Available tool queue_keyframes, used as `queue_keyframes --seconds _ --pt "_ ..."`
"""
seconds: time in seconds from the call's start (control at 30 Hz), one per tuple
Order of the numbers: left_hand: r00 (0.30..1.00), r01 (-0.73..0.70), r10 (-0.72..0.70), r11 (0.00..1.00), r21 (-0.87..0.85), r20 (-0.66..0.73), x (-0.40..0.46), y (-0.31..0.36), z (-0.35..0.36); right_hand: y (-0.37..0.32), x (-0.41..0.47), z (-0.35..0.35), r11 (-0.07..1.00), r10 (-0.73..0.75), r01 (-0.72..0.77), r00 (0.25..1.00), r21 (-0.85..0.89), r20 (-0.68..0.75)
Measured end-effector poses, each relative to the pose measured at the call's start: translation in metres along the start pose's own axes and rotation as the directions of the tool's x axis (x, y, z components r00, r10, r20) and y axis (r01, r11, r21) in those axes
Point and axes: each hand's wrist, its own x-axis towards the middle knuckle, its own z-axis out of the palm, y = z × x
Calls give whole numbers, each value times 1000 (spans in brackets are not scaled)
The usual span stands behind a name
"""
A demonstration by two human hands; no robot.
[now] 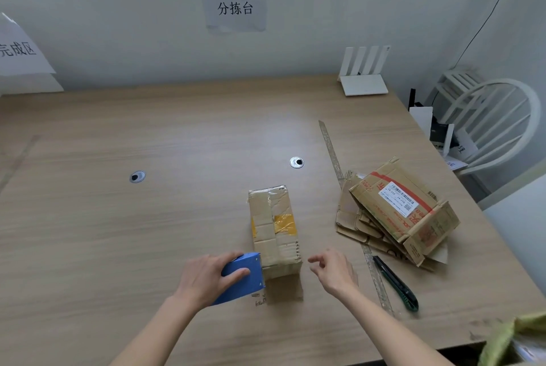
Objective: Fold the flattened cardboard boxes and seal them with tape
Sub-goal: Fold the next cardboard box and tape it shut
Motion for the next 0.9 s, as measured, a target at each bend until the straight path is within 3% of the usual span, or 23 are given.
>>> queue_keyframes --seconds 0.07,0.17,0.27,0.37,0.43,0.5,0.63,0.9 --pt "1000 12 -12 999 -50 0 0 -8 3 8 -5 7 996 55 -55 998 68 8" --pt "1000 16 -15 996 -89 12 -1 -14 0 7 -10 10 994 67 -55 988 90 -138" --pt "999 23 -18 994 -107 49 0 -11 0 -13 -16 6 982 -81 127 952 140 -296" --pt "998 17 -8 990 -142 62 1 -6 1 -43 -17 4 915 -350 396 874 76 -337" --pt "998 15 -6 989 -144 66 1 -5 2 -60 -12 7 842 -522 539 800 -27 -295" --pt "998 11 -2 989 -146 64 3 -8 3 -71 -2 12 796 -606 594 777 -119 -172" --pt "997 19 -7 989 -149 81 3 -14 1 -59 8 29 779 -566 577 815 -244 119" --pt "997 -52 55 997 -55 49 5 -37 -9 -48 7 36 750 -564 565 818 -343 115"
